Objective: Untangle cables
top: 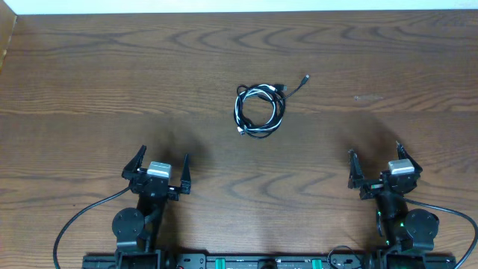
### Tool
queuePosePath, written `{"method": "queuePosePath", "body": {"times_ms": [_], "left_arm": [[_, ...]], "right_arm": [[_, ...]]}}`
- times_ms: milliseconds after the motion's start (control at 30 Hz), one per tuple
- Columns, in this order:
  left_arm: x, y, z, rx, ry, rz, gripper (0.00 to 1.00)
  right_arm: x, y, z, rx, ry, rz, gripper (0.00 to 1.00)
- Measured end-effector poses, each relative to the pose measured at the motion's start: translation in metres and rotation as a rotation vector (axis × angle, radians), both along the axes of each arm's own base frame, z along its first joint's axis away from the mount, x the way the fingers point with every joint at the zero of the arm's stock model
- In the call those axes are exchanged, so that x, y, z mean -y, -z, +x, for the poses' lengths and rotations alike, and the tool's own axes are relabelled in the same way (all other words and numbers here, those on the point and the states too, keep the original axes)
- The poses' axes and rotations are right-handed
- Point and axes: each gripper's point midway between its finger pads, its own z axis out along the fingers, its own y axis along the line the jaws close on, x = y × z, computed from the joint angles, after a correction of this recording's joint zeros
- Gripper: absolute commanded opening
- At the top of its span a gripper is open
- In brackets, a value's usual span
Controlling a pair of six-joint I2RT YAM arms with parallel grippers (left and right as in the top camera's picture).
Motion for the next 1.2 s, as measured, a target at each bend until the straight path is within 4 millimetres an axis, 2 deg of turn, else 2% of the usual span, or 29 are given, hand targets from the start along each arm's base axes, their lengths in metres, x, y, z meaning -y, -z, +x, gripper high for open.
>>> {"method": "queuePosePath", "body": {"times_ms": [500, 767, 1067, 1133, 1200], "left_arm": [[-0.002, 0.000, 0.000, -0.002, -0.013, 0.001, 0.98], [-0.003, 0.016, 0.003, -0.121, -0.018, -0.001, 0.98], [-0.003, -0.021, 0.017, -0.161, -0.012, -0.003, 0.98], [0.003, -0.034, 0.024, -0.186, 0.023, -0.010, 0.98], [0.006, -0.045, 0.031, -0.208, 0.039, -0.022, 0.98]], "right_arm": [[0.000, 0.000, 0.000, 0.000, 0.000, 0.000, 0.99], [0.000, 0.000, 0.000, -0.001, 0.000, 0.005, 0.99], [-0.003, -0.003, -0.004, -0.042, -0.014, 0.034, 0.99], [-0.004, -0.009, -0.007, -0.060, -0.015, 0.045, 0.99], [-0.004, -0.023, -0.010, -0.060, -0.016, 0.050, 0.99]]}}
